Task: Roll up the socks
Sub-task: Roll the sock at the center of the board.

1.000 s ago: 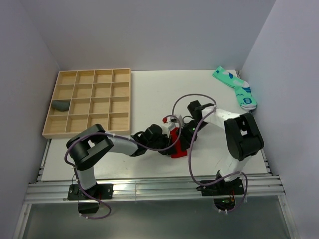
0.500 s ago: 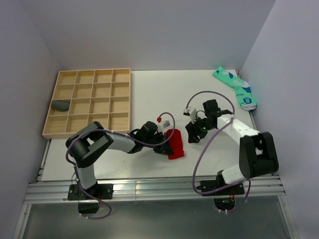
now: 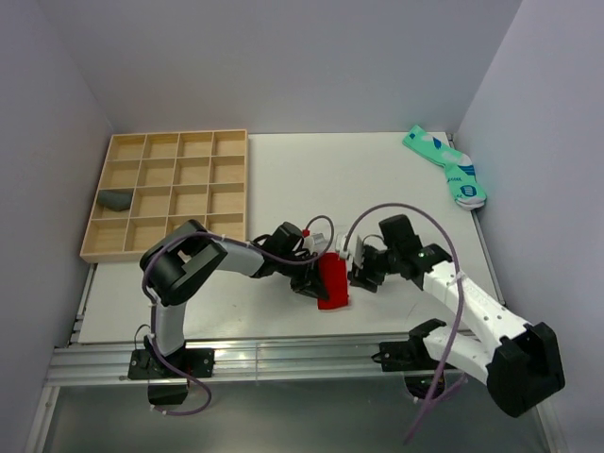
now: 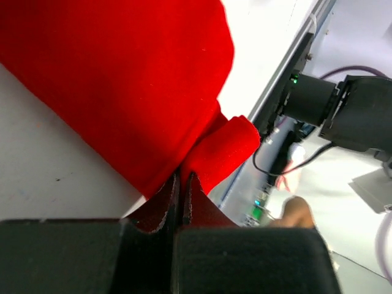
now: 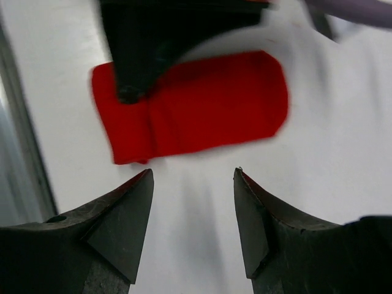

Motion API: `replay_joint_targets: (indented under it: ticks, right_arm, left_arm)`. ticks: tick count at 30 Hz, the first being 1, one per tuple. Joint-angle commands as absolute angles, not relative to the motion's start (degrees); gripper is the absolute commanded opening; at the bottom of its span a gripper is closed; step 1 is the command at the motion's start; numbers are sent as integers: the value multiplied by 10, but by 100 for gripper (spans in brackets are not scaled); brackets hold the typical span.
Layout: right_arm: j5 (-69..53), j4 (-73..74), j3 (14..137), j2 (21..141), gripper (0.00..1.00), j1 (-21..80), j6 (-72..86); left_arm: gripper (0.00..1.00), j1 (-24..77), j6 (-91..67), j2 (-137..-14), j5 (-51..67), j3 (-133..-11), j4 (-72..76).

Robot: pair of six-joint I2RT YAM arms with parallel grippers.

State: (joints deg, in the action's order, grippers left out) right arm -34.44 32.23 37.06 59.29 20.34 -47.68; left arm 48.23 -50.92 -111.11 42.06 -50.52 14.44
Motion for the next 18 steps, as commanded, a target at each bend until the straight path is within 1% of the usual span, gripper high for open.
replay_joint_targets:
  ticks: [1, 6, 18]
  right_arm:
    - [-335, 299, 330, 548, 62, 266, -516]
    - [-321, 297, 309, 536, 63, 328, -520]
    - [-261, 253, 261, 562, 59, 434, -505]
  left_arm:
    - [0, 484, -515, -1145, 433, -511, 45]
    - [0, 483, -530, -1160, 443, -533, 25]
    - [0, 482, -536, -1171, 446, -564, -14]
